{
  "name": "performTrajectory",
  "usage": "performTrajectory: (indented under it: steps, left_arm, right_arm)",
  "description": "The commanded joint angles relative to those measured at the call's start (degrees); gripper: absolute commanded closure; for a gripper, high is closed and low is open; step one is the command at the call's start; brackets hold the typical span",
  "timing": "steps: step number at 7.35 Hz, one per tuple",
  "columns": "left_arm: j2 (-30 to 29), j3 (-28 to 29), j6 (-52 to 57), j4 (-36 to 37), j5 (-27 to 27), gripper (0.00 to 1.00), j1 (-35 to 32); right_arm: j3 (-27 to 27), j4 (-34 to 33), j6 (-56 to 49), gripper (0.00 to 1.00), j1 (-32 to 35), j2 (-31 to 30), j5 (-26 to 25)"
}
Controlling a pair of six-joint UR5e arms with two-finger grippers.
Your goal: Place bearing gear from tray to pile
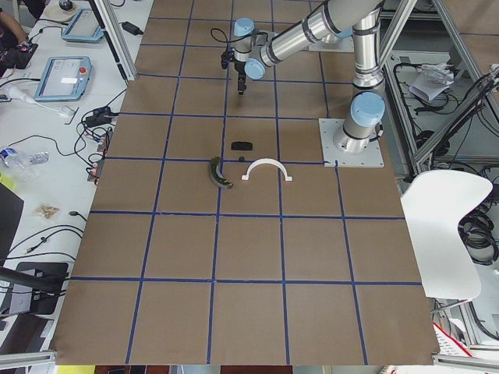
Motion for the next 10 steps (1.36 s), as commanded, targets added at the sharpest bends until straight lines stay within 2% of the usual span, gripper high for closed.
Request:
performTrajectory:
  steps: [1, 3, 4, 8, 9, 10]
  left_arm:
    - [-0.87, 0.01, 0.07, 0.71, 0.44, 0.08, -1.55]
    - [-0.78, 0.01, 0.25, 0.88, 0.54, 0.52, -1.56]
    - [-0.86, 0.01, -0.18, 1.41, 0.54, 0.66, -1.56]
    - [-0.17, 0.7, 0.68, 1.59, 0.62, 1.0, -1.47]
    - [1.14, 3.75, 1.22, 0.02, 0.54, 1.0, -0.86]
    - [2.03, 7.44, 4.35, -6.96, 0.62, 1.0, 1.67]
  right_arm:
    - [0.03, 0.29, -1.55, 0.0, -0.23, -0.07, -0.37]
    - [0.03, 0.2, -1.55, 0.0, -0.22, -0.6, -0.28]
    - [0.12, 0.03, -1.55, 0.0, -0.14, -0.77, -0.28]
    - [0.21, 0.47, 2.48, 0.0, -1.19, -1.74, -0.11]
    - [0.29, 0.64, 3.79, 0.0, -1.19, -1.82, -0.11]
    - [0.38, 0.64, 3.81, 0.0, -1.19, -2.0, -0.11]
